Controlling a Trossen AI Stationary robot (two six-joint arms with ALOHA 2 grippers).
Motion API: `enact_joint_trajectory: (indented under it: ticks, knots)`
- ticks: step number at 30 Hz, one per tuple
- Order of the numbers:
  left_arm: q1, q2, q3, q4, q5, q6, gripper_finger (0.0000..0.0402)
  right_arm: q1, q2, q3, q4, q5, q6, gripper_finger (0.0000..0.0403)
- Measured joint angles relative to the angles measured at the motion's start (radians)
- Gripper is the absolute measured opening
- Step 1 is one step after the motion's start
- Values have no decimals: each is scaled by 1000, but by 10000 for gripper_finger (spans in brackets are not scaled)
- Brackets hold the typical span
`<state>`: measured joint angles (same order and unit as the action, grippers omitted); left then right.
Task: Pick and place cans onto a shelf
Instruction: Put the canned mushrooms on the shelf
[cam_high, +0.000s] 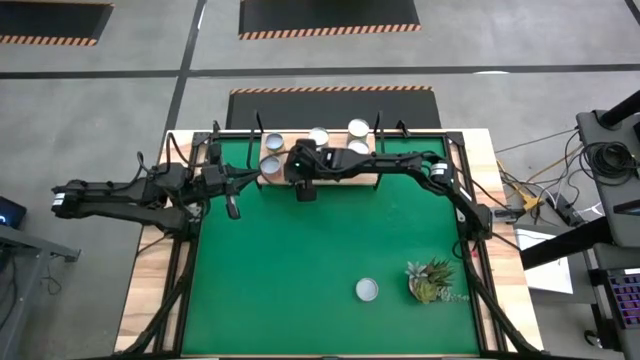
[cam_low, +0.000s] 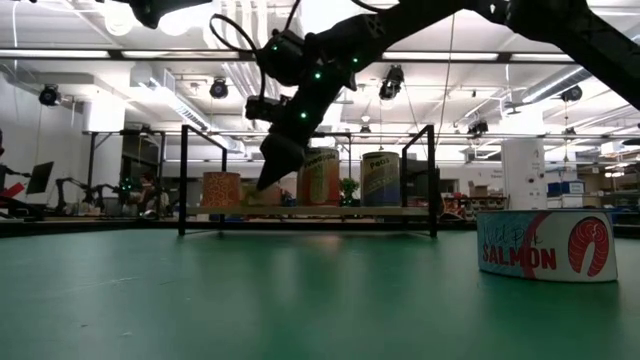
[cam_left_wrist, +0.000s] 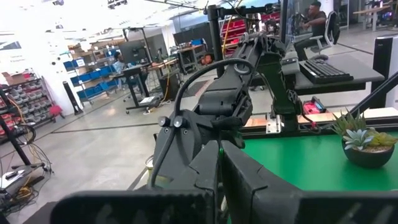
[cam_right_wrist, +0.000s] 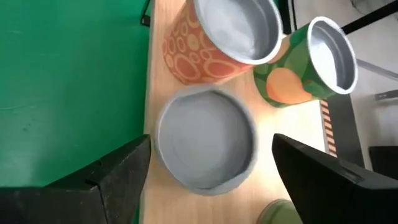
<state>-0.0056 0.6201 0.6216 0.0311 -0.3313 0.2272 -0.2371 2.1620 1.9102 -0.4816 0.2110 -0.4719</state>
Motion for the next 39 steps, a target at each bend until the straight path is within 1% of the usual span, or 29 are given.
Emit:
enact_joint_trajectory:
  ticks: [6,11,18,20,23,26,29,31,35,37,39]
  knots:
    - [0,0,0,-1,0,0,0,5,-14,0,-9,0,-19,317]
    - [0,0,0,-1,1,0,0,42,-84,0,-62,1,-11,308]
    - [0,21,0,-4,0,-25,0,125,-237,-15,-228,0,113,268]
    - [0,44,0,-6,0,-38,0,153,-292,-46,-265,1,150,253]
    - [0,95,0,-8,0,-47,0,201,-387,-139,-259,4,208,233]
    - [2,172,29,-50,-28,-53,0,252,-489,-268,-190,23,261,219]
    - [15,272,98,-164,-87,-70,0,299,-578,-416,-78,25,279,209]
    - [34,354,142,-246,-103,-89,0,324,-623,-511,17,27,280,204]
    - [96,526,225,-342,-102,-57,0,349,-700,-668,188,100,263,199]
    - [146,611,269,-362,-92,-23,0,351,-734,-730,268,113,239,199]
    - [210,694,317,-393,-29,1,0,351,-762,-784,356,113,218,199]
